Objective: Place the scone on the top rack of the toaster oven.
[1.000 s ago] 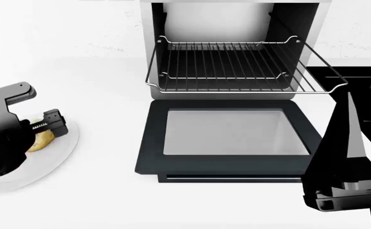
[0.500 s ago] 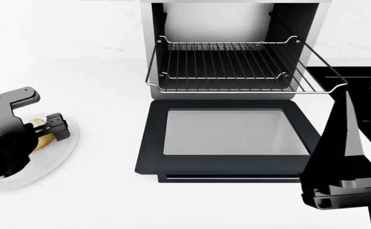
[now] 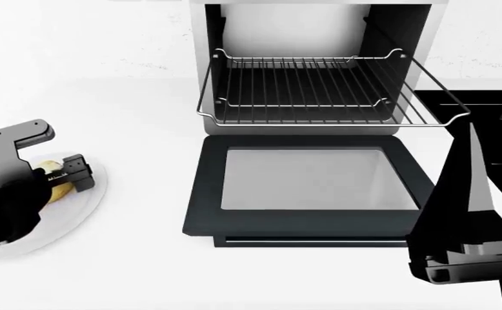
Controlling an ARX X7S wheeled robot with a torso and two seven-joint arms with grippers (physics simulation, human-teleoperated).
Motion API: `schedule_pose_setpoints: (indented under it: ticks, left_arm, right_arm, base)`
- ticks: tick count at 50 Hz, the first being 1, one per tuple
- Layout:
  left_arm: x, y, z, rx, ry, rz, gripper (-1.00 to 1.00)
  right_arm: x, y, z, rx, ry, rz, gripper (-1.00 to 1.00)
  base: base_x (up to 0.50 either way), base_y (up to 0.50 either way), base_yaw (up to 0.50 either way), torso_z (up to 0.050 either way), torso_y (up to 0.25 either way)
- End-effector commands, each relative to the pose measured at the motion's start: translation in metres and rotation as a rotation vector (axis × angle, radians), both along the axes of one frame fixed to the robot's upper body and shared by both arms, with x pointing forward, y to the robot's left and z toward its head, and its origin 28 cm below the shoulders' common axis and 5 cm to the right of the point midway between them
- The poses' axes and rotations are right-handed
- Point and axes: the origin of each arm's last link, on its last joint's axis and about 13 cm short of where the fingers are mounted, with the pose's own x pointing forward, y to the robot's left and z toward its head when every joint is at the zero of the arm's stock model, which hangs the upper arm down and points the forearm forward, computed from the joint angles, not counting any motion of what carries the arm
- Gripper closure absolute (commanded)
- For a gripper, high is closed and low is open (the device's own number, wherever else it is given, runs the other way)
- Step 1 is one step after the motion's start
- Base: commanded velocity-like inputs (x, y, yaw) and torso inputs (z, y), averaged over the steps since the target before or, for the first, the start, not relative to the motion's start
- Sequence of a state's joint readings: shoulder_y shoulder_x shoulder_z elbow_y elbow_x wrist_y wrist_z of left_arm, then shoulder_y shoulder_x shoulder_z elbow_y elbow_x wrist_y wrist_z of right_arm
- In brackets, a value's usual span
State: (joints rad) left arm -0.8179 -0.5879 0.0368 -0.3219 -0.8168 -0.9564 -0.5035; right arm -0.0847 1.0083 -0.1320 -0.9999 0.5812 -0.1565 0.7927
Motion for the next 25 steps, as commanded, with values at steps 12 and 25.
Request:
schedule_pose_setpoints:
  ticks: [12, 25]
  left_arm:
    - [-0.008, -0.007, 0.028, -0.016, -0.099, -0.006, 1.00]
    - [-0.015, -0.018, 0.060, -0.009, -0.190, -0.053, 1.00]
  right_arm:
    - [-0.001, 0.001, 0.001, 0.003, -0.009, 0.002, -1.00]
    - [-0.005, -0.002, 0.001, 0.007, -0.013, -0.001, -1.00]
  base:
    - [0.00, 0.00, 0.00, 0.000, 0.000]
    - [0.00, 0.00, 0.00, 0.000, 0.000]
